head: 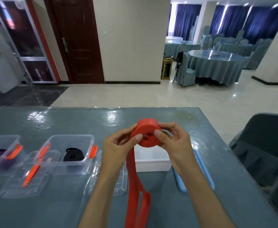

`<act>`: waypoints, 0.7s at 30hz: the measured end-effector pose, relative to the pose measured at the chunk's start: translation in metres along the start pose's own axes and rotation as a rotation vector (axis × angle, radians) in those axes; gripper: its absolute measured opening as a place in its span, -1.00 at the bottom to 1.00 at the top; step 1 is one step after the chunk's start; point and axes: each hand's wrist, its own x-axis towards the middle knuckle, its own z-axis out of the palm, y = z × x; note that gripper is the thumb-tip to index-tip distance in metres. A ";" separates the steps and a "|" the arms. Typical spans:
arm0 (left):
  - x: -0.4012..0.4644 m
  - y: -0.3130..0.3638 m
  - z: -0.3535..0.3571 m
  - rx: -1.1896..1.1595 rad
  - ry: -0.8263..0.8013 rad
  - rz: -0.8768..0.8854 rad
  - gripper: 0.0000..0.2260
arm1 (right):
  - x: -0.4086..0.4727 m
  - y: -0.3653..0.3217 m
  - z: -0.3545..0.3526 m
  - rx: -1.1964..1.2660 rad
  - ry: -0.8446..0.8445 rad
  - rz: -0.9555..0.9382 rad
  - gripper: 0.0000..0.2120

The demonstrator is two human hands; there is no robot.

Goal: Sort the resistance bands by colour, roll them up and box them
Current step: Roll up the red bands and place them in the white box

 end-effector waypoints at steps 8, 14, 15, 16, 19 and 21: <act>-0.005 -0.007 -0.004 -0.036 0.002 -0.037 -0.67 | -0.010 0.005 -0.004 -0.109 0.007 0.024 -0.63; -0.010 -0.011 -0.008 -0.005 -0.036 -0.063 -0.67 | -0.019 0.019 -0.011 -0.061 -0.008 0.084 -0.69; -0.011 -0.013 -0.006 0.000 -0.006 -0.059 -0.69 | -0.019 0.018 -0.013 -0.072 -0.044 0.093 -0.69; -0.012 -0.015 -0.005 -0.013 0.021 -0.064 -0.70 | -0.018 0.016 -0.014 -0.094 -0.061 0.085 -0.71; -0.017 -0.021 0.001 -0.059 0.052 -0.083 -0.70 | -0.015 0.008 -0.014 -0.125 0.005 0.015 -0.71; -0.020 -0.021 0.004 -0.047 -0.009 -0.100 -0.69 | -0.015 0.009 -0.013 -0.092 0.061 0.002 -0.63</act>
